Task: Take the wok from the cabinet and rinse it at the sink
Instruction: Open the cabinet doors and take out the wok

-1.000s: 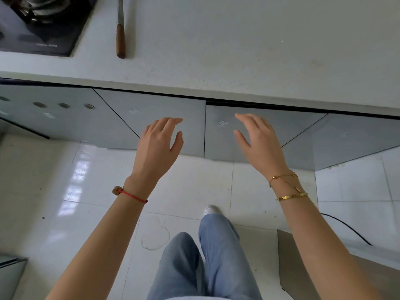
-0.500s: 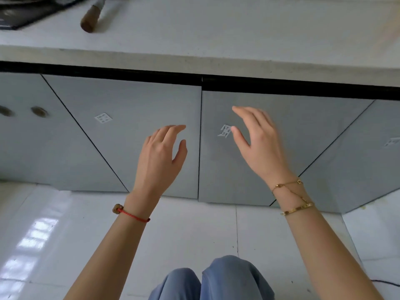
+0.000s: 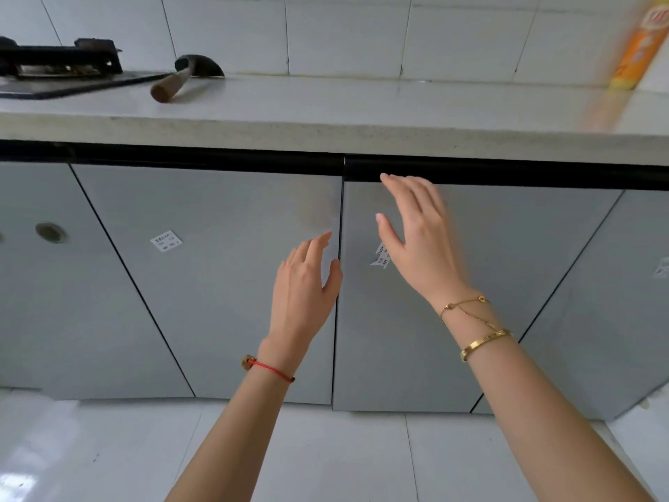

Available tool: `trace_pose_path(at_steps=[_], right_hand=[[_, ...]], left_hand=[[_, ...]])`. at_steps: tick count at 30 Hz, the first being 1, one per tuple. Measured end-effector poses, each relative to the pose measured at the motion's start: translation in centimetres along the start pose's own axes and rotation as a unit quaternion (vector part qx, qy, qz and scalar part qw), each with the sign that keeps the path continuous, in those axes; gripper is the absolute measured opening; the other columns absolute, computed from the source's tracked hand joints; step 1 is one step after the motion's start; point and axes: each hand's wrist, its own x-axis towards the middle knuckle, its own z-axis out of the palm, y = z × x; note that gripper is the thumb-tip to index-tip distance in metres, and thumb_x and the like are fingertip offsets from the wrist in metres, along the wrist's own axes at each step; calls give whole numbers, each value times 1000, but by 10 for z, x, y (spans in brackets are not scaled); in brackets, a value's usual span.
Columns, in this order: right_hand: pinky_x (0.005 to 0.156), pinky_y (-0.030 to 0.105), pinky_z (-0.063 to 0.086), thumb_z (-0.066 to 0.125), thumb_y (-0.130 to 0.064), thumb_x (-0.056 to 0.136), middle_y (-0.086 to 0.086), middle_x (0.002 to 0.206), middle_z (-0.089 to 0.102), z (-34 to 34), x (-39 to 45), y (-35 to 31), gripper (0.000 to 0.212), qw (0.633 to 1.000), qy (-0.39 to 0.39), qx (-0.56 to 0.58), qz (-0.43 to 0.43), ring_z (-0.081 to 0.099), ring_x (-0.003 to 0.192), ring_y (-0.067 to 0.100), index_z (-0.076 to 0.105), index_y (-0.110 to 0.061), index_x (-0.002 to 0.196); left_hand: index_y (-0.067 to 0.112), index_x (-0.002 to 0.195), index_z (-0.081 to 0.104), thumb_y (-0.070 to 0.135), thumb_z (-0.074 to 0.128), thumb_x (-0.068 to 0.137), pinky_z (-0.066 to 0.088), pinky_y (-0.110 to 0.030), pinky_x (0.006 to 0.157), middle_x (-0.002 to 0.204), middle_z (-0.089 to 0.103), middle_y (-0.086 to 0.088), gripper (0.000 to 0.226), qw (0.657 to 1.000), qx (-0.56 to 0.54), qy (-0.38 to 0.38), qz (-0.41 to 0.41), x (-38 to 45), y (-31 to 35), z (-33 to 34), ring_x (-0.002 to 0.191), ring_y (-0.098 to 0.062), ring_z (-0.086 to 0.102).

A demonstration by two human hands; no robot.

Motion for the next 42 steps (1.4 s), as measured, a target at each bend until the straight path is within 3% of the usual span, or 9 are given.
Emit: trace_pose_path(at_steps=[7, 17, 21, 24, 26, 31, 36, 39, 42], right_hand=[[108, 41, 40, 54, -22, 96, 14, 127, 60, 14, 10, -4, 52, 999, 28, 24, 31, 42, 126, 26, 45, -1, 143], [118, 36, 24, 52, -29, 96, 10, 153, 43, 18, 3, 1, 68, 999, -7, 31, 15, 30, 144, 26, 28, 0, 152], [121, 49, 21, 55, -27, 95, 10, 154, 40, 12, -3, -9, 70, 999, -15, 45, -3, 30, 145, 25, 26, 0, 153], [123, 53, 14, 56, -27, 95, 10, 153, 41, 6, -10, -26, 69, 997, -29, 54, -36, 31, 145, 24, 28, -1, 152], [123, 52, 15, 55, -25, 96, 10, 152, 43, 0, -17, -35, 66, 997, -20, 65, -36, 33, 144, 24, 30, 0, 152], [117, 44, 33, 53, -19, 100, 9, 142, 55, -31, -44, -47, 52, 997, 47, 47, -48, 42, 138, 25, 42, -1, 147], [101, 38, 46, 56, -13, 99, 15, 117, 65, -74, -69, -55, 39, 991, 120, 22, -59, 58, 112, 29, 56, 1, 136], [94, 26, 43, 62, -15, 96, 19, 104, 59, -100, -81, -59, 37, 988, 151, -1, -33, 54, 99, 27, 61, 1, 129], [96, 22, 39, 66, -21, 93, 22, 106, 57, -121, -94, -60, 37, 987, 160, -16, -13, 53, 100, 29, 65, 1, 123]], left_hand=[[12, 143, 43, 22, 53, 97, 51, -41, 92, 129, 60, -4, 48, 999, -39, -25, -17, 7, -3, 28, 115, -23, 59], [11, 147, 38, 15, 50, 99, 45, -25, 94, 133, 52, -3, 49, 993, -108, -45, 4, 3, -12, 28, 118, -17, 54], [13, 145, 39, 9, 46, 99, 40, -30, 107, 141, 51, -1, 47, 985, -158, -63, 3, -7, -13, 22, 130, -17, 49], [12, 139, 43, 8, 47, 98, 40, -20, 104, 131, 58, 0, 41, 982, -178, -58, 3, -20, -9, 16, 125, -12, 54], [10, 132, 46, 7, 49, 97, 43, -23, 103, 129, 59, -1, 35, 979, -195, -52, 7, -31, -3, 10, 121, -10, 55], [13, 139, 46, 10, 60, 94, 42, -12, 97, 120, 61, 2, 47, 972, -232, -35, 4, -61, 20, -5, 111, -4, 58], [15, 131, 58, 7, 63, 93, 50, -16, 87, 103, 62, 0, 39, 967, -245, -33, 65, -88, 45, -21, 94, -4, 60], [13, 122, 63, 6, 66, 91, 54, -24, 83, 100, 63, 2, 32, 958, -269, -46, 92, -104, 60, -27, 91, -5, 61], [13, 120, 63, 8, 70, 88, 54, -26, 83, 98, 62, 4, 32, 952, -272, -66, 124, -116, 74, -29, 89, -5, 61]])
